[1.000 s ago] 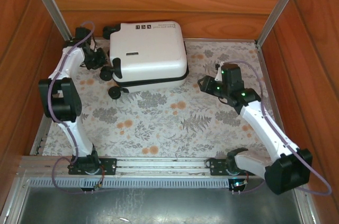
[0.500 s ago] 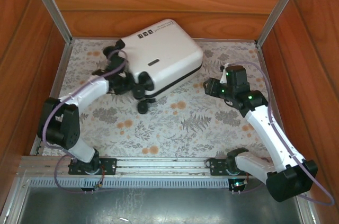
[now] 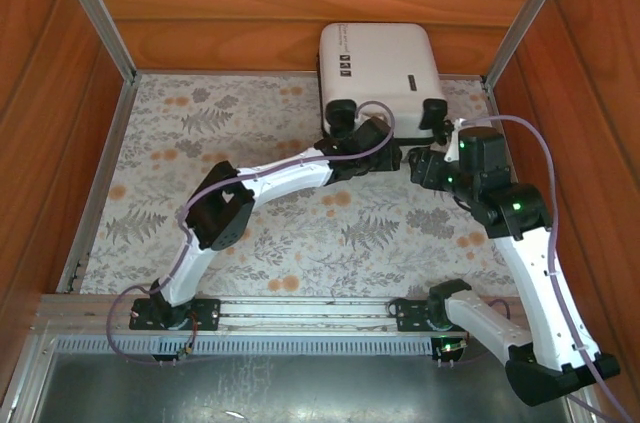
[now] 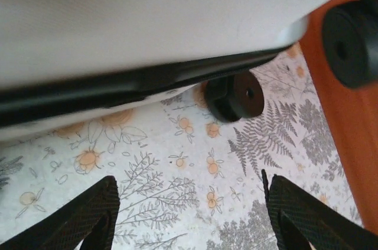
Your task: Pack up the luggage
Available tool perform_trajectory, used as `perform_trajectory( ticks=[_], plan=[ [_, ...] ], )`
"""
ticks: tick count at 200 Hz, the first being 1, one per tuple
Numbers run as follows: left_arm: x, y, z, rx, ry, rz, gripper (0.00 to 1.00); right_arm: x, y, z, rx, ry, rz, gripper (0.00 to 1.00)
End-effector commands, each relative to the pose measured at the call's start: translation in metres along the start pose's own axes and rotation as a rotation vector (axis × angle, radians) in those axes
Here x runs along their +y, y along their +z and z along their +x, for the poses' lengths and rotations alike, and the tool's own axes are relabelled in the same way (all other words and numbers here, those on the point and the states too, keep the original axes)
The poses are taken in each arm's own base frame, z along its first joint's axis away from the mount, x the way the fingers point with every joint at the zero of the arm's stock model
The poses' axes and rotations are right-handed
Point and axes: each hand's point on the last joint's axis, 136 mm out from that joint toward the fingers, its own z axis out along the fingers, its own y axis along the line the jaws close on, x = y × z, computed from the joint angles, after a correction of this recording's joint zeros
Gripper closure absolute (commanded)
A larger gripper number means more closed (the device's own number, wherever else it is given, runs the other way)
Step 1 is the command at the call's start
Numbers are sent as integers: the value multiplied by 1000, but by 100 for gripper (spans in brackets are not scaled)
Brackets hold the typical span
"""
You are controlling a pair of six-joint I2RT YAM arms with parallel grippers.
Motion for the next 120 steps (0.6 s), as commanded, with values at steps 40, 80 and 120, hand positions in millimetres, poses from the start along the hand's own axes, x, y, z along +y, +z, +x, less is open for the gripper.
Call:
perform_trajectory(
  ticks=[40,80,120],
  plan=[
    [50,-195,-90,-321,474,-236,0,9,21,1,127,57,-6,18],
    [153,-229,-77,-197,260,-238,1,52,69,-18,254,61,-78,12],
    [197,-211,-36,-54,242,-270,1,88,113,-29,337,-6,-18,13]
  ],
)
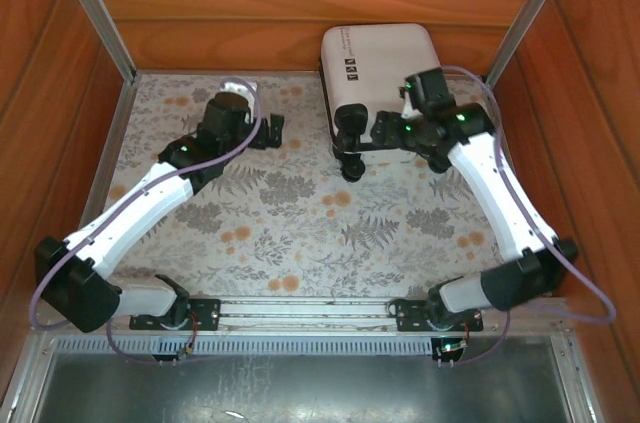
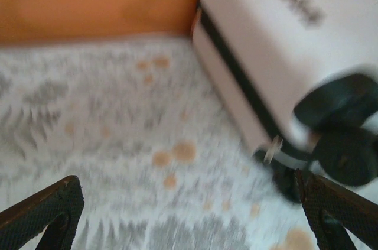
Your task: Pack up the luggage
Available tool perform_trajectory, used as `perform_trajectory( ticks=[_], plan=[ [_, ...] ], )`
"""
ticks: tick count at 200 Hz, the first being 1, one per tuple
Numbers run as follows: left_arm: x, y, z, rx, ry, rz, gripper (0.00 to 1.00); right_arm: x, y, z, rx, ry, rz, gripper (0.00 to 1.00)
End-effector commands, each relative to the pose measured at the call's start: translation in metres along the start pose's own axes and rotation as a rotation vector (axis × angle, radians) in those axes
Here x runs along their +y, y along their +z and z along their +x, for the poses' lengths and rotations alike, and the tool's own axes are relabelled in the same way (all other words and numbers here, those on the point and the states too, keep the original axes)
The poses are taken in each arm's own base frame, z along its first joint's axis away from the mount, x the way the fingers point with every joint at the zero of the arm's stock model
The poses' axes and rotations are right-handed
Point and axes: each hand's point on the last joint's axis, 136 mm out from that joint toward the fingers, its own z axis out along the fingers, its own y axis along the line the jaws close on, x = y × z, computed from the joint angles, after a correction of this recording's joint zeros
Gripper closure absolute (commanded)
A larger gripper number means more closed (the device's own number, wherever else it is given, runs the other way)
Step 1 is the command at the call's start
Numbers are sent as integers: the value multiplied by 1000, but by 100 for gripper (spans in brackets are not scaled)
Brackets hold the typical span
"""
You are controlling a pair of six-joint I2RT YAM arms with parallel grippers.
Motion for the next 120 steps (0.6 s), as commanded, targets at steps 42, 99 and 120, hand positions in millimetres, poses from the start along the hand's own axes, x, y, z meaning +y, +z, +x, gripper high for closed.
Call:
perform_trajectory(
  ticks=[42,99,120],
  plan=[
    [16,37,76,257,-35,10,1,41,69,-7,171,-81,164,18],
    [31,44,95,300,-113,4,1,18,109,-6,231,-112,365,30],
    [33,48,104,323,-155,17,0,19,123,-2,248,-130,363,44]
  ],
)
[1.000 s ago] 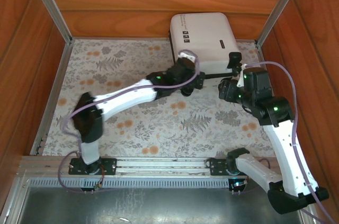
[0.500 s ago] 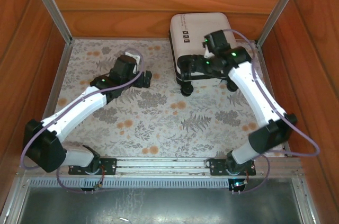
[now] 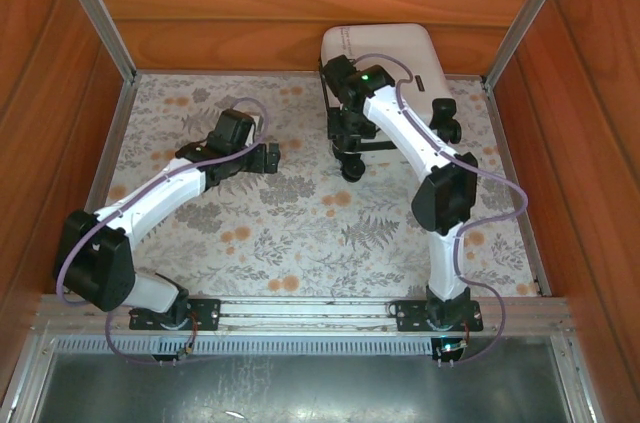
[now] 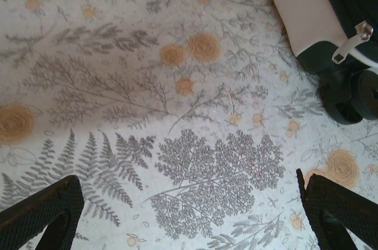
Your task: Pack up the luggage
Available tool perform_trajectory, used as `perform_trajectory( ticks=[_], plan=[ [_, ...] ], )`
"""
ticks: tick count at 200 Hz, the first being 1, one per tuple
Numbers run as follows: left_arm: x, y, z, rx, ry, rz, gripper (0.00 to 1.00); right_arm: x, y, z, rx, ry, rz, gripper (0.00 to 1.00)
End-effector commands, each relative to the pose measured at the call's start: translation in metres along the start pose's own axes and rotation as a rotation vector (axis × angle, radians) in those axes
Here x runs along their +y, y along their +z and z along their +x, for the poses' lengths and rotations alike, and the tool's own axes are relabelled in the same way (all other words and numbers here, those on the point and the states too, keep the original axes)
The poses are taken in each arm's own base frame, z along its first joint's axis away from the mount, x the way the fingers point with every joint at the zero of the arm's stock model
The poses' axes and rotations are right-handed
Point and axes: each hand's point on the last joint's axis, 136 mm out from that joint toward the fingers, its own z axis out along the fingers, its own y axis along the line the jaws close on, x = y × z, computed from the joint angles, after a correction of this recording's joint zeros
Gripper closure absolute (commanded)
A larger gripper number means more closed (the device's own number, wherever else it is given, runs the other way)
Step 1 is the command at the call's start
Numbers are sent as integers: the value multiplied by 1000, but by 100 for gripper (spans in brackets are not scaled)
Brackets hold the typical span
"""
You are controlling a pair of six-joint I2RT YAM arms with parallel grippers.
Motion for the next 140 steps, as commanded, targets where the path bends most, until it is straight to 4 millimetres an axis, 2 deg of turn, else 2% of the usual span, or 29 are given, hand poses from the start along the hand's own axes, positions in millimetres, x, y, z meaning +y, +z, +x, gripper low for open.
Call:
perform_trajectory(
  ticks=[1,17,42,65,84,100,115,140],
  plan=[
    [1,8,10,37,-60,32,0,-11,4,1,11,-5,69,44],
    [0,10,14,47,-71,44,0,-9,7,3,16,-21,74,56],
    [-6,11,16,55,-72,84,0,-4,0,6,-2,-67,61,86],
    [-28,9,18,35,-29,219,0,11,-13,13,-27,-150,-7,99],
    [-54,1,14,-56,32,396,7,27,-28,25,-37,-225,-83,100],
    [-65,-2,18,-137,109,456,11,34,-40,35,-38,-261,-122,100],
    [-70,3,26,-164,218,453,12,37,-49,43,-27,-273,-155,100],
    [-85,12,50,-159,401,549,13,49,-61,59,-4,-291,-238,100]
  ],
)
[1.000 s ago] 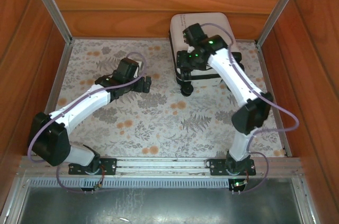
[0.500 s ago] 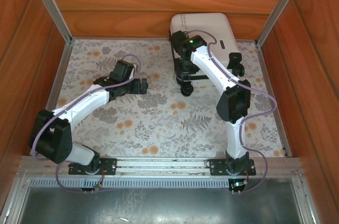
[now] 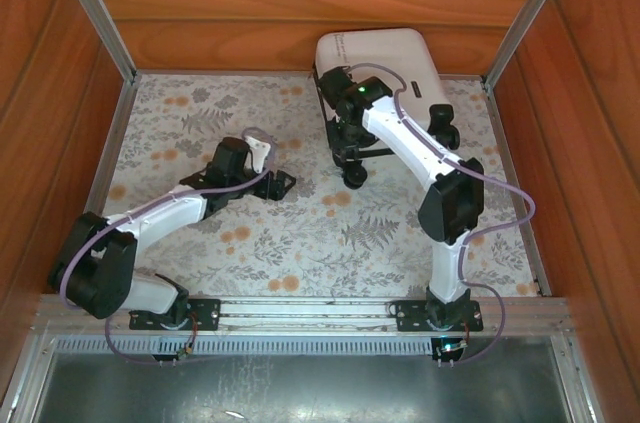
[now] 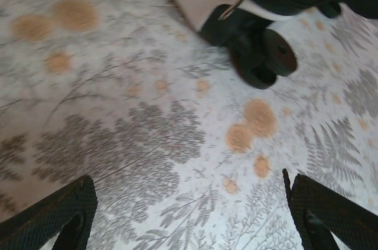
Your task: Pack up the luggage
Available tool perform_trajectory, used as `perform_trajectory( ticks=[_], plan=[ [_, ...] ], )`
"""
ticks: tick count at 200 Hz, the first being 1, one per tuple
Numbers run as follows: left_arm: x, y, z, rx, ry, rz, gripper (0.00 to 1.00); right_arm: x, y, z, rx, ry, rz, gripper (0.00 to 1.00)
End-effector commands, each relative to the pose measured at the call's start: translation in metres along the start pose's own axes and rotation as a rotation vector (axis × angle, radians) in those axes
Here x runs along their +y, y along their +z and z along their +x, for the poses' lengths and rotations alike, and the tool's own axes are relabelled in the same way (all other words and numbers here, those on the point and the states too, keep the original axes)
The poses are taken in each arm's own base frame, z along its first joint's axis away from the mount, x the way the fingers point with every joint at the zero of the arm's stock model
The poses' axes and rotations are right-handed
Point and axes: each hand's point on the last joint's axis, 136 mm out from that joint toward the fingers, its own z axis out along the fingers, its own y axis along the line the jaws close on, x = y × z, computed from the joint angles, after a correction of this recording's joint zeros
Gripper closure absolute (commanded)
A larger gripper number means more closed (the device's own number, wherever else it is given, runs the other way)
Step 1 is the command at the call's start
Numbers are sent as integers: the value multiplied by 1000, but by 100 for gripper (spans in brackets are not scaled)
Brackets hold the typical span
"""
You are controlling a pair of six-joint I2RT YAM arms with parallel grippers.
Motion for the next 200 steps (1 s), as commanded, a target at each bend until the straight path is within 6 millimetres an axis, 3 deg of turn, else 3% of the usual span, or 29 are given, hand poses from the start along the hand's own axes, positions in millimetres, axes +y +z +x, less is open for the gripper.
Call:
perform_trajectory(
  ticks=[1,12,31,60,119,150,178,200],
  plan=[
    [-28,8,-10,-78,246,151,13,40,-51,20,-25,-107,-198,100],
    [-30,14,-7,-70,249,188,15,47,-54,27,-16,-115,-229,100],
    [-36,25,-4,-61,253,254,26,57,-59,36,0,-123,-263,100],
    [-39,39,-13,-147,262,288,28,70,-68,47,8,-133,-321,100],
    [-57,62,-10,-253,425,329,31,60,-71,55,-3,-130,-296,100],
    [-57,65,-19,-316,398,309,33,59,-72,55,-11,-136,-293,100],
    [-63,60,-30,-375,405,298,45,59,-72,55,-10,-143,-292,100],
    [-75,58,-30,-386,425,305,61,57,-74,54,-18,-142,-283,100]
  ],
)
